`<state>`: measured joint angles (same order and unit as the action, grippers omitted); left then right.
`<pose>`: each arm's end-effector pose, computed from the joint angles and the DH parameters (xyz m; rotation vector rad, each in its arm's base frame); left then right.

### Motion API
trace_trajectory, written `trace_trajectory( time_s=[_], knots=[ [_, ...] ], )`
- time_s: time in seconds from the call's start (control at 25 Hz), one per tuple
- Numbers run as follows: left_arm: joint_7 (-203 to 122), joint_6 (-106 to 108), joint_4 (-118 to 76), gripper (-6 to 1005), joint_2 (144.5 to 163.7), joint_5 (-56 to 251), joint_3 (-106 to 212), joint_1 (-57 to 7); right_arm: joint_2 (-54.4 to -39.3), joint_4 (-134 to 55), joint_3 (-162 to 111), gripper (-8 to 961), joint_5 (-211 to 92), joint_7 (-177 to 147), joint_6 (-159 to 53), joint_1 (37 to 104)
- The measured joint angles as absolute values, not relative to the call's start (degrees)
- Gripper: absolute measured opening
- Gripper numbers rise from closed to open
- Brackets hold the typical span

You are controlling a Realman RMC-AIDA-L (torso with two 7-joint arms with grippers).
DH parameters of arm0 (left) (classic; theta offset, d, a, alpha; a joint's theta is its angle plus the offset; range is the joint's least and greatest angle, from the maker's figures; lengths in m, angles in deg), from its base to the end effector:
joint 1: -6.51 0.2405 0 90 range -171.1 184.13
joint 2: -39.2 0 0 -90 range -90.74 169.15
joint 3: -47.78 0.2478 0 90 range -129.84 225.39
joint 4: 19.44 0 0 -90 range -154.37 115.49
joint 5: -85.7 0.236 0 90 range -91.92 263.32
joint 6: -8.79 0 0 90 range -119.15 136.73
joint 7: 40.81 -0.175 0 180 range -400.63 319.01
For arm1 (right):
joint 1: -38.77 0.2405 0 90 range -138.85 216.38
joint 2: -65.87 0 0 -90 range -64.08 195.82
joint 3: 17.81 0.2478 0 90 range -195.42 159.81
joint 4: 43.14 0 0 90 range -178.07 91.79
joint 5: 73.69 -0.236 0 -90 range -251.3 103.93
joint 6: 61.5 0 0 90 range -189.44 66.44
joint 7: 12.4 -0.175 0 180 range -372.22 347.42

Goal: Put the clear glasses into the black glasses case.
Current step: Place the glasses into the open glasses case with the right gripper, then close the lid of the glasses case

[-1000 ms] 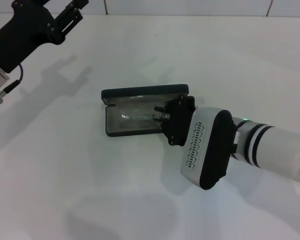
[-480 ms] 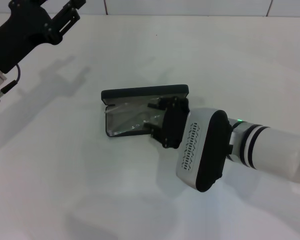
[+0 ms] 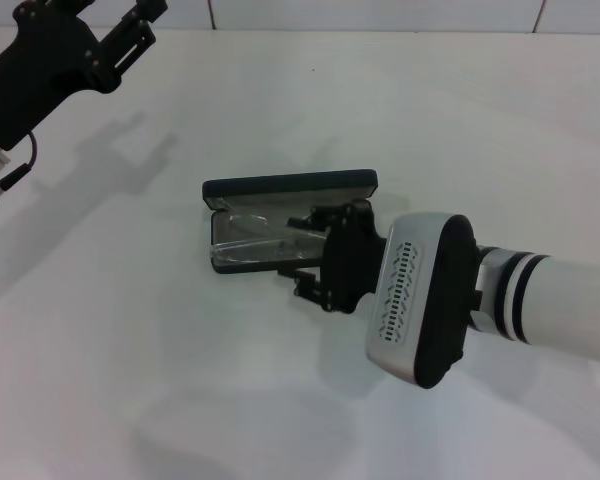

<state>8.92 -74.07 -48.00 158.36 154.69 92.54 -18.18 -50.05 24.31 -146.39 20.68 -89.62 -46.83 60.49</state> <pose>-0.2576 0.3830 0.0346 -2.0293 -0.2841 -1.0959 0.1333 0.3373 -0.1774 -2.5521 -0.3955 0.1376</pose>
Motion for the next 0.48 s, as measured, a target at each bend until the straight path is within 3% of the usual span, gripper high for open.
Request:
trace_trajectory(
  time_s=[0.28, 0.48],
  knots=[
    [8.85, -74.03, -48.01, 554, 158.28, 154.70, 92.68, -18.38, -50.20, 24.47, -138.38, 497, 18.20, -89.81, -31.29, 60.75],
    [8.77, -74.00, -48.00, 554, 158.55, 154.70, 92.71, -18.54, -50.34, 18.19, -139.26, 496, 14.99, -89.84, -34.66, 65.43]
  ],
)
